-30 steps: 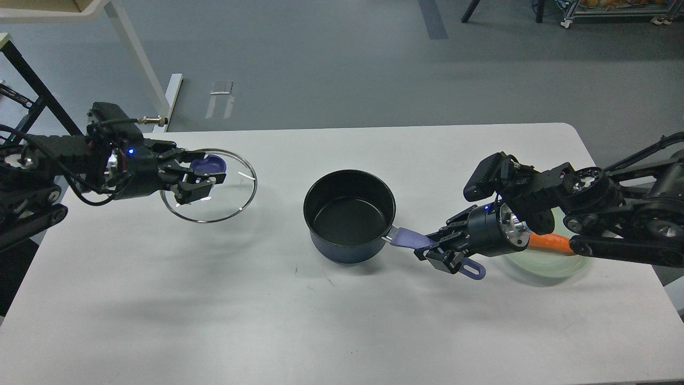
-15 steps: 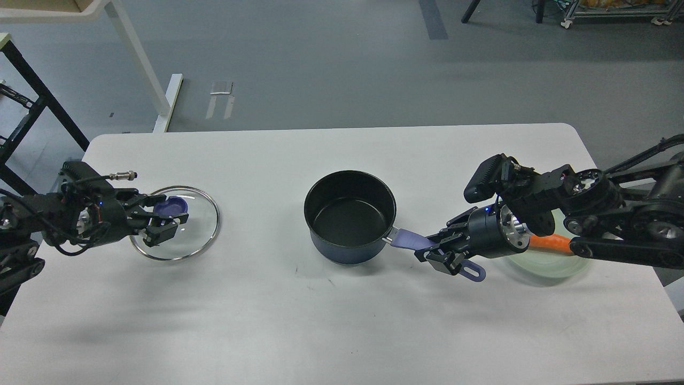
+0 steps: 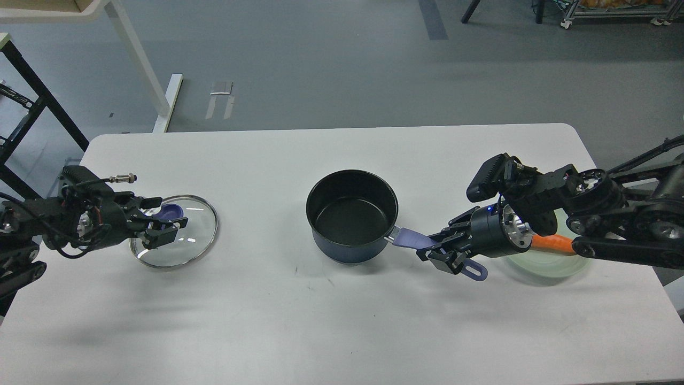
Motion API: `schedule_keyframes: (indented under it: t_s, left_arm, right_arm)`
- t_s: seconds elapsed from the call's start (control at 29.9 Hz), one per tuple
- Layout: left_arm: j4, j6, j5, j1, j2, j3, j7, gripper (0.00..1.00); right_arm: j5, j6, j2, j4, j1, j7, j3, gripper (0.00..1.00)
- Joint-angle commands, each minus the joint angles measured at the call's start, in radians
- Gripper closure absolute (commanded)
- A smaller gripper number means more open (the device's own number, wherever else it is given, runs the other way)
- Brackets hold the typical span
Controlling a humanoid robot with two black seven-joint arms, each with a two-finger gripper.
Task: Open pot lid
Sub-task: 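Release the lid knob and the pan handle, raising both grippers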
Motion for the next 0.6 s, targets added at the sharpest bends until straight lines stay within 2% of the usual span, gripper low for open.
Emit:
schedule_keyframes:
  t_s: [0.0,0.1,0.2,0.33,0.43,0.57]
  left_arm:
    - [0.000,0.001,-0.006,-0.006,0.003,-0.004,0.000,0.12]
    - [0.002,0.001,-0.030,-0.015,0.003,-0.018,0.000,0.06]
    - [0.002,-0.004,-0.151,-0.059,0.006,-0.015,0.000,0.01]
    - [0.002,-0.013,-0.343,-0.110,0.009,-0.013,0.000,0.01]
    - [0.002,-0.013,-0.491,-0.134,0.014,-0.016,0.000,0.01]
    - [0.002,-0.014,-0.774,-0.163,0.017,-0.018,0.000,0.01]
  right_arm:
    - [0.002,-0.005,-0.001,-0.003,0.002,0.000,0.007,0.53]
    - [0.035,-0.008,-0.003,-0.003,0.000,-0.001,0.019,0.30]
    - [0.098,-0.008,-0.004,-0.003,0.000,-0.001,0.036,0.21]
    - [0.158,-0.008,-0.038,0.000,0.002,-0.001,0.092,0.05]
    - [0.183,-0.008,-0.070,-0.002,0.003,0.000,0.129,0.04]
    - [0.256,-0.008,-0.185,-0.008,-0.024,0.000,0.291,0.02]
